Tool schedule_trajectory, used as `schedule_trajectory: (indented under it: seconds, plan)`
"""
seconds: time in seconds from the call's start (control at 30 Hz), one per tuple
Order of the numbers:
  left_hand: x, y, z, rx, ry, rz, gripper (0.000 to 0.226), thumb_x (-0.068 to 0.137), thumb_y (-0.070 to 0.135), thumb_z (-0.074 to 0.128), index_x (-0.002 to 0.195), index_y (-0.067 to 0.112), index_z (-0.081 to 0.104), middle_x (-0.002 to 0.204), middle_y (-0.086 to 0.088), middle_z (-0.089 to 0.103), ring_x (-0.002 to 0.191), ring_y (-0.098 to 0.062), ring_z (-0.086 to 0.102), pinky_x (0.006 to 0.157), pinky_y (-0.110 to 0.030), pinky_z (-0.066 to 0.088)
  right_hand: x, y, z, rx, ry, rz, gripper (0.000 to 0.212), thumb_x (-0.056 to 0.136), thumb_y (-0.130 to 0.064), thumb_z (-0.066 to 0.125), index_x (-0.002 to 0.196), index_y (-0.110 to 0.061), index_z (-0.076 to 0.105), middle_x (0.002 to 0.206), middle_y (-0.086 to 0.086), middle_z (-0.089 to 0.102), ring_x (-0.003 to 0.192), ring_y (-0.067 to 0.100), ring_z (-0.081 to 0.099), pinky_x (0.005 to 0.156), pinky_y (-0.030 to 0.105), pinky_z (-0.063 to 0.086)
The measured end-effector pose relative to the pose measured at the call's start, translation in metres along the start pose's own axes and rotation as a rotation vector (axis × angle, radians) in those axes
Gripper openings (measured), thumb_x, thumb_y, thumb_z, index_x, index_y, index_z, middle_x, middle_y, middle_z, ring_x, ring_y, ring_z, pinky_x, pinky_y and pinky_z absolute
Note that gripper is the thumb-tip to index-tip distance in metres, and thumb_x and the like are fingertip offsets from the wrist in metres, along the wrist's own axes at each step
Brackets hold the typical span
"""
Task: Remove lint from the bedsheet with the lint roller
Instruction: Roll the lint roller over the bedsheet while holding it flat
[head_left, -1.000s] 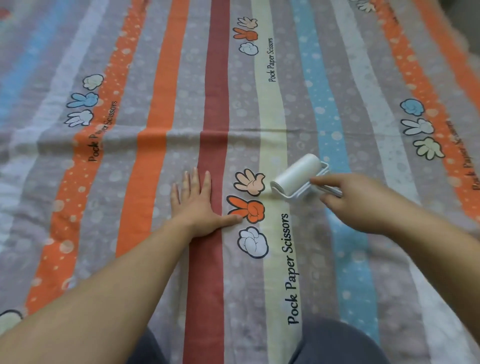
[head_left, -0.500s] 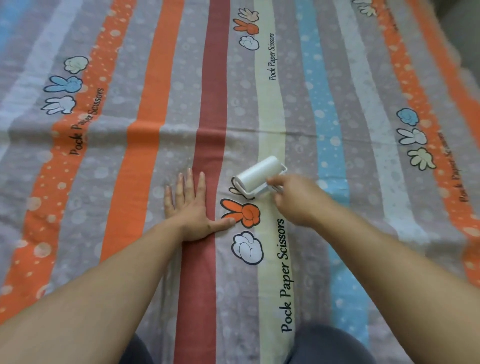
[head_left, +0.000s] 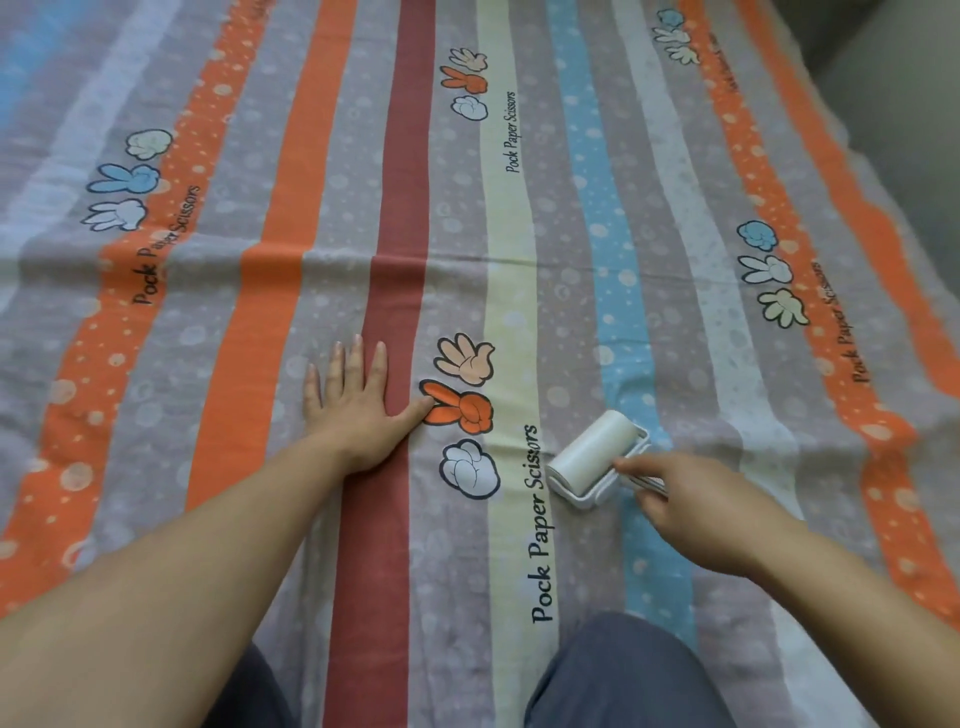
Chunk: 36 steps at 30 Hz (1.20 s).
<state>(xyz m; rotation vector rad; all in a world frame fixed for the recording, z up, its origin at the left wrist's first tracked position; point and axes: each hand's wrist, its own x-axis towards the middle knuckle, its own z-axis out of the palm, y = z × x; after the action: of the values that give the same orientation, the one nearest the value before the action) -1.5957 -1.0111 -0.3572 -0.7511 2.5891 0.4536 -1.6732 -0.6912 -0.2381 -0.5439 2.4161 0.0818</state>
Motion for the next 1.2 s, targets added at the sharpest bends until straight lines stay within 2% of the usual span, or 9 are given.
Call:
schedule_trajectory:
  seconds: [0.13,0.27,0.33,0.4,0.57,0.7,0.8,1.07,1.2]
  plan:
    - [-0.004,-0.010,-0.003,0.050,0.015,-0.007,0.104,0.079,0.093,0.011,0.159,0.032,-0.017,0.164,0.005,-0.030,0.149,-0.016,-0.032,0.120,-0.052,-0.020,-0.012,-0.016,-0.047,-0.085,-0.094,0.018,0.040,0.097,-0.033,0.044,0.134,-0.046,0.050,0.137,-0.008,0.055,0.112,0.016,0.057,0.087,0.027,0.046]
    - [-0.004,-0.034,-0.013,0.064,0.014,-0.080,0.103,0.082,0.090,0.010,0.158,0.028,-0.020,0.162,0.006,-0.034,0.148,-0.020,-0.035,0.119,-0.054,-0.020,0.011,-0.071,-0.080,-0.020,0.059,-0.087,0.040,0.097,-0.030,0.046,0.135,-0.043,0.051,0.134,-0.004,0.057,0.092,0.019,0.057,0.072,0.026,0.040]
    - [-0.004,-0.043,-0.014,0.047,0.013,-0.081,0.105,0.084,0.089,0.012,0.158,0.023,-0.023,0.161,0.005,-0.036,0.146,-0.021,-0.038,0.119,-0.054,-0.021,0.041,-0.110,-0.078,0.074,0.158,-0.146,0.042,0.097,-0.027,0.046,0.136,-0.040,0.050,0.133,-0.002,0.058,0.101,0.023,0.060,0.079,0.028,0.045]
    - [-0.003,-0.048,-0.011,0.034,0.013,-0.051,0.105,0.085,0.087,0.013,0.157,0.021,-0.025,0.160,0.004,-0.038,0.145,-0.020,-0.039,0.119,-0.052,-0.023,0.077,-0.149,-0.070,0.197,0.195,-0.207,0.044,0.096,-0.021,0.045,0.137,-0.035,0.050,0.130,0.003,0.058,0.100,0.024,0.061,0.083,0.033,0.052]
    - [0.006,-0.058,-0.004,-0.015,-0.018,-0.014,0.102,0.087,0.085,0.016,0.154,0.023,-0.030,0.158,0.006,-0.042,0.143,-0.019,-0.043,0.116,-0.050,-0.027,0.138,-0.209,-0.052,0.261,0.189,-0.234,0.046,0.095,-0.017,0.044,0.140,-0.026,0.045,0.134,0.004,0.056,0.115,0.026,0.055,0.095,0.041,0.049]
    - [0.011,-0.062,-0.004,-0.054,-0.059,0.015,0.083,0.100,0.065,0.015,0.153,0.023,-0.032,0.156,0.005,-0.046,0.140,-0.018,-0.046,0.117,-0.050,-0.026,0.132,-0.200,-0.031,0.224,0.196,-0.181,0.045,0.093,-0.018,0.043,0.136,-0.031,0.047,0.125,0.004,0.061,0.105,0.029,0.059,0.085,0.041,0.053]
    - [0.012,-0.062,-0.005,-0.080,-0.082,0.028,0.076,0.103,0.054,0.016,0.153,0.023,-0.033,0.155,0.004,-0.047,0.140,-0.019,-0.046,0.117,-0.051,-0.026,0.110,-0.174,-0.020,0.230,0.151,-0.137,0.046,0.091,-0.020,0.044,0.136,-0.031,0.048,0.124,0.007,0.062,0.104,0.030,0.059,0.087,0.041,0.052]
    - [0.010,-0.063,-0.001,-0.105,-0.046,0.018,0.080,0.101,0.065,0.014,0.155,0.026,-0.030,0.156,0.008,-0.045,0.140,-0.015,-0.046,0.117,-0.049,-0.027,0.046,-0.111,-0.001,0.088,0.081,-0.060,0.053,0.089,-0.027,0.044,0.139,-0.045,0.044,0.133,-0.003,0.058,0.116,0.024,0.056,0.089,0.034,0.048]
    - [0.006,-0.060,-0.003,-0.096,-0.014,0.013,0.082,0.099,0.068,0.015,0.157,0.025,-0.026,0.159,0.008,-0.041,0.143,-0.014,-0.042,0.118,-0.048,-0.026,0.019,-0.085,0.002,0.018,0.046,-0.045,0.051,0.090,-0.029,0.043,0.137,-0.048,0.045,0.130,-0.005,0.060,0.113,0.020,0.058,0.084,0.031,0.050]
